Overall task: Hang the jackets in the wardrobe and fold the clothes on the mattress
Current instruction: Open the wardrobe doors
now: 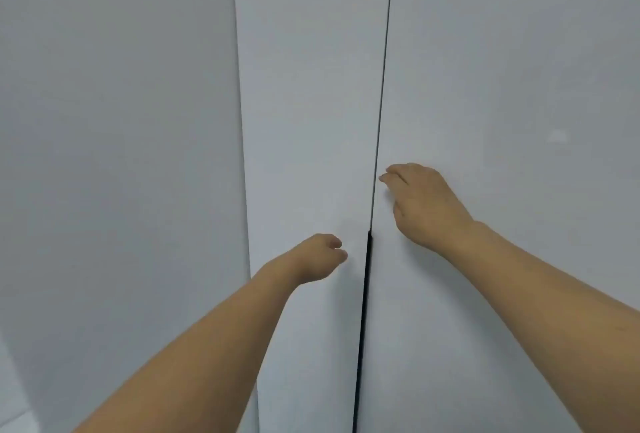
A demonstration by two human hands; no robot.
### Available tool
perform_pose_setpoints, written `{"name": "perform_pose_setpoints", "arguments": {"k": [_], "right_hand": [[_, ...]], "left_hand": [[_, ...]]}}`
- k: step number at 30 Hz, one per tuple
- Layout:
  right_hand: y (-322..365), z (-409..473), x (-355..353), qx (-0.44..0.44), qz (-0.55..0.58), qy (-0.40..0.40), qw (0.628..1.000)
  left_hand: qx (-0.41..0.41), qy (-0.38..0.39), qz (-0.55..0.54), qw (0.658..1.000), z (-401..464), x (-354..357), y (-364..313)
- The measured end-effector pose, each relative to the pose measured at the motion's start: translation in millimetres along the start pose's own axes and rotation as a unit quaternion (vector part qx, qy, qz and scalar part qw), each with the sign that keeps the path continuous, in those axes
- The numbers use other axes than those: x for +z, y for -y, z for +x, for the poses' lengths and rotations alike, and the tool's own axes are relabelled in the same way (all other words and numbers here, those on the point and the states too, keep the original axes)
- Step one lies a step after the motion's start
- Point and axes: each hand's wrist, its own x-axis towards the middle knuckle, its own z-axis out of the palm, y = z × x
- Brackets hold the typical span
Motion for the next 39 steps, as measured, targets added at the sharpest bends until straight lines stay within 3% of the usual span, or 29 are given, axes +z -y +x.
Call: {"name": "perform_pose_setpoints", "arguments": {"k": [5, 10, 15, 20, 26, 39], "right_hand": [[-22.7, 4.2, 27.1, -0.128, -0.134, -0.035, 0.982], [-26.7, 9.6, 45.0, -0.148, -0.182, -0.053, 0.971], [-19.8, 15.0, 45.0, -0.168, -0.191, -0.074, 0.964], [4.0, 15.2, 25.2, -0.187, -0.176, -0.071, 0.964], [47.3, 9.0, -17.2, -0.204, -0.191, -0.070, 0.958], [152.2, -51.3, -141.9, -0.131, -0.254, 0.019, 0.958]], "left_hand": [[0.018, -0.085, 0.101, 0.991, 46.9, 47.2, -8.0], [0.059, -0.168, 0.199, 0.964, 65.3, 64.8, -20.7], [0.053, -0.191, 0.172, 0.965, 59.7, 68.4, -26.3], [0.058, -0.223, 0.020, 0.973, 28.9, 77.7, -13.8], [0.086, -0.203, -0.082, 0.972, -32.4, 76.9, 3.5], [0.130, -0.070, -0.098, 0.984, -187.7, 61.5, 23.9]]}}
